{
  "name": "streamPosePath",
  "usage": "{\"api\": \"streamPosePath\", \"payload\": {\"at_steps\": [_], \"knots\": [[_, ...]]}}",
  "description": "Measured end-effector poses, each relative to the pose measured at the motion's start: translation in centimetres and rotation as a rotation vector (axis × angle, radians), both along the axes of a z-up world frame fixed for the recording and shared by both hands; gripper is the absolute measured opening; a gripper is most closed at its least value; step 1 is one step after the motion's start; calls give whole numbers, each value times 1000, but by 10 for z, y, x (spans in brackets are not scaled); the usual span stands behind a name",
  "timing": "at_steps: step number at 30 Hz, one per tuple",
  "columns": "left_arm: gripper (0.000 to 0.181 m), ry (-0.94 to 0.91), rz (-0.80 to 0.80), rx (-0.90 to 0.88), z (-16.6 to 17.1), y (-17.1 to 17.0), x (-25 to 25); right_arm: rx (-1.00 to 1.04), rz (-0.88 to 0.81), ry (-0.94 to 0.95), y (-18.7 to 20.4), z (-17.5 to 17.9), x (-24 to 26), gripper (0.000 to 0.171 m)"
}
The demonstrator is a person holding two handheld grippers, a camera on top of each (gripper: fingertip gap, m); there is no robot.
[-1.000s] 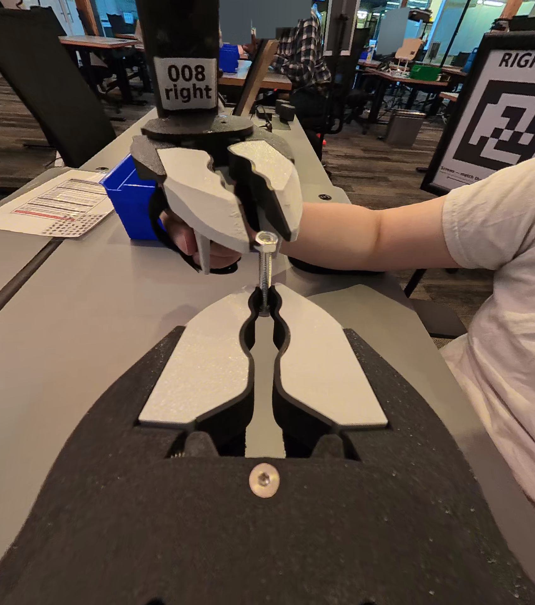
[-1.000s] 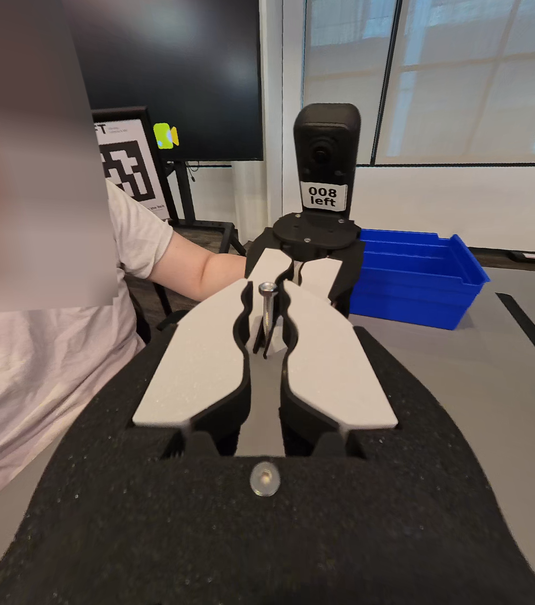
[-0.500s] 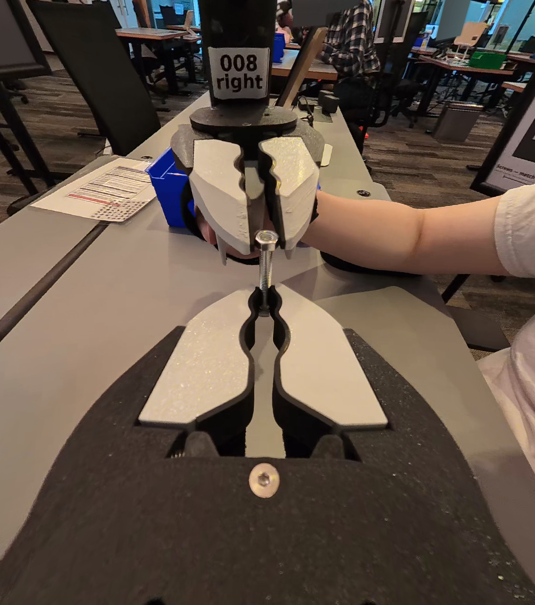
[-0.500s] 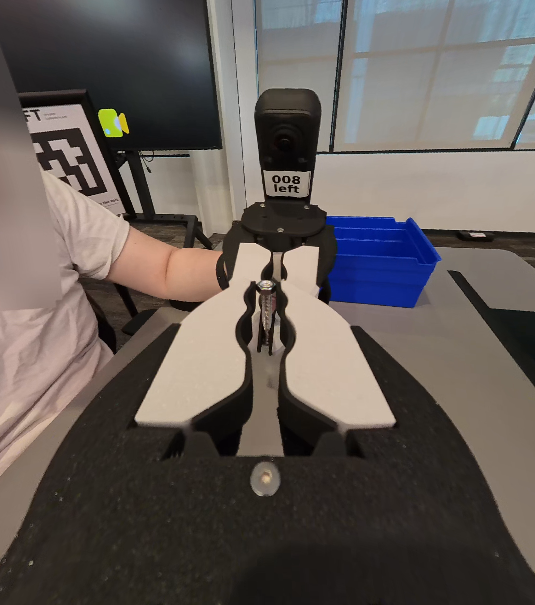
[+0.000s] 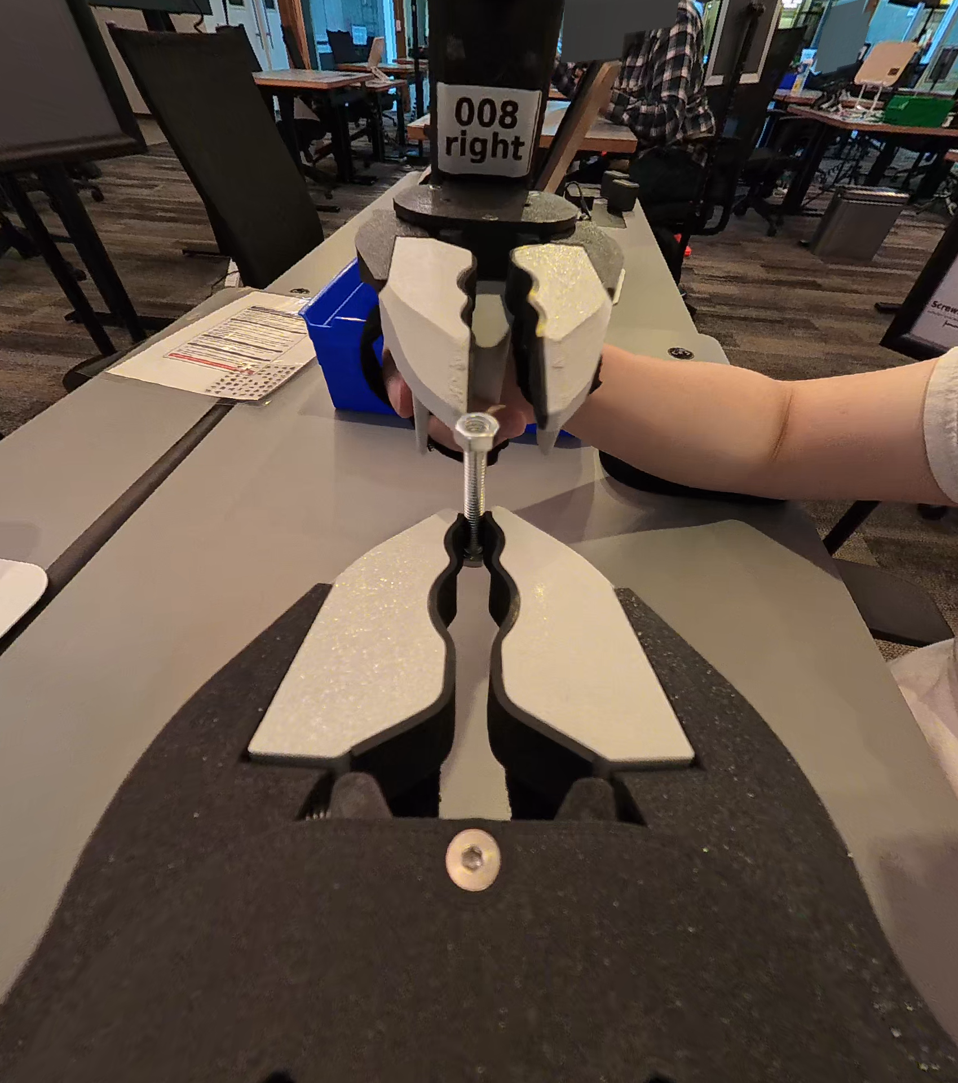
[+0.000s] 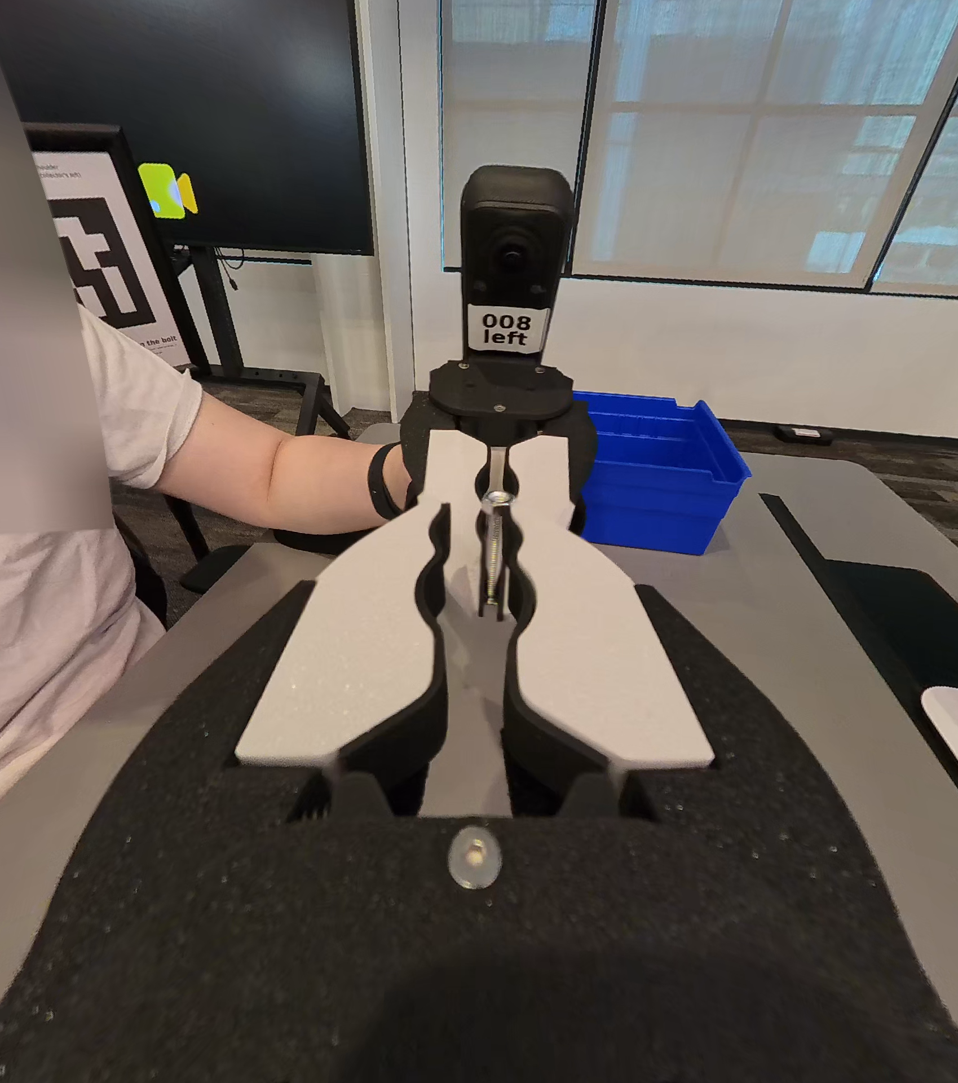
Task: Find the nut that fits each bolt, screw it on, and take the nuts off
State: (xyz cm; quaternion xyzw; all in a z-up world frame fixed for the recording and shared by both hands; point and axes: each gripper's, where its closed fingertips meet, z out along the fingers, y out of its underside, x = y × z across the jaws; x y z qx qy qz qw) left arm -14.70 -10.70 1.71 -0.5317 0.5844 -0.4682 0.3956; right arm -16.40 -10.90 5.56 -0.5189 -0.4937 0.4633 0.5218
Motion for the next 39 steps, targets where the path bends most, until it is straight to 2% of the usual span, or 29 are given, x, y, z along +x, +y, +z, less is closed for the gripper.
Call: {"api": "streamPosePath", "payload": {"at_steps": [12, 16, 20, 24, 32, 36, 39], "knots": [[4, 6, 21, -3, -1, 4, -1, 17, 0, -7, -1, 0, 1, 14], [4, 13, 14, 4, -3, 2, 1, 33, -51, 5, 6, 2, 1, 18], [4, 23, 24, 11, -4, 4, 1, 30, -32, -12, 3, -1, 0, 21], [4, 13, 31, -3, -3, 6, 0, 31, -23, -12, 1, 1, 3, 15], [4, 17, 24, 8, -4, 3, 2, 50, -47, -28, 3, -3, -6, 34], [4, 9, 51, -5, -2, 10, -1, 67, -56, -53, 3, -5, -5, 37], [4, 5, 56, -13, -1, 12, -3, 54, -50, -35, 3, -2, -2, 32]]}}
